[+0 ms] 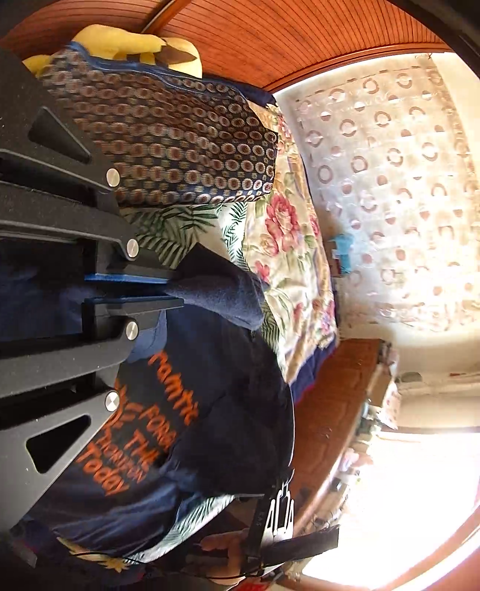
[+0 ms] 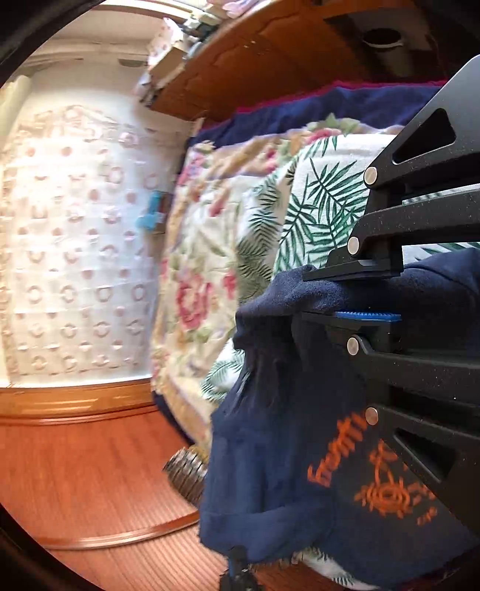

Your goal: Fold small clothes

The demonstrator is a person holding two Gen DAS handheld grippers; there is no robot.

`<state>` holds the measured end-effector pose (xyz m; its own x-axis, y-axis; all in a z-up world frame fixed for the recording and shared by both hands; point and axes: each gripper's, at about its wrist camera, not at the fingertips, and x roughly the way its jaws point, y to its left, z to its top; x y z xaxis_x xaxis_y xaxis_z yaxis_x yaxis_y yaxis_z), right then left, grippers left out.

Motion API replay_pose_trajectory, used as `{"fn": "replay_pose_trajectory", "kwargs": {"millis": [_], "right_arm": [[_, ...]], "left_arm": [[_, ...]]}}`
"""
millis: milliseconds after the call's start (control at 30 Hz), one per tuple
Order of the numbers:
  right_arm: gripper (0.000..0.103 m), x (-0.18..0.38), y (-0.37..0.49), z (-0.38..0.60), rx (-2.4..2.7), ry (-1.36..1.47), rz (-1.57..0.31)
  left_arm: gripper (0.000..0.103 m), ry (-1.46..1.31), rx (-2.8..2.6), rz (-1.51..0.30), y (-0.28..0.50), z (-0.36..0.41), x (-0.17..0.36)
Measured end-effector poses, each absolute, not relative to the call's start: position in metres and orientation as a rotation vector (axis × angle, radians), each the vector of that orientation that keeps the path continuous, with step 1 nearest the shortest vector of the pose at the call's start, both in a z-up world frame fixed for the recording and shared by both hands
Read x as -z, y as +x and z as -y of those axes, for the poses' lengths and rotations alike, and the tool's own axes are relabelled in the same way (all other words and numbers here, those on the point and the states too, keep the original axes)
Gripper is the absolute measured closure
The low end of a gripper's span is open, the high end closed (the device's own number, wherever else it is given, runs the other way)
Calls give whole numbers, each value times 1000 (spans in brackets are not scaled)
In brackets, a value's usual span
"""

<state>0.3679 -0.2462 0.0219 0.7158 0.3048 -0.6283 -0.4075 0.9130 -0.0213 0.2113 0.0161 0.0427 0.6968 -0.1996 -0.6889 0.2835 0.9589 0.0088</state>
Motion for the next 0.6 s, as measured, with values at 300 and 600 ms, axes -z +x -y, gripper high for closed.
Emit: {"fn": "replay_pose_trajectory", "kwargs": {"millis": [300,600], "right_arm": [[91,-46,230,264,-449,-171,-562],[91,-6,109,308,-504,-112,-639]], "left_arm": [[97,105,326,-690,99,-13,-44],[97,41,333,-760,26,-10,2]]}}
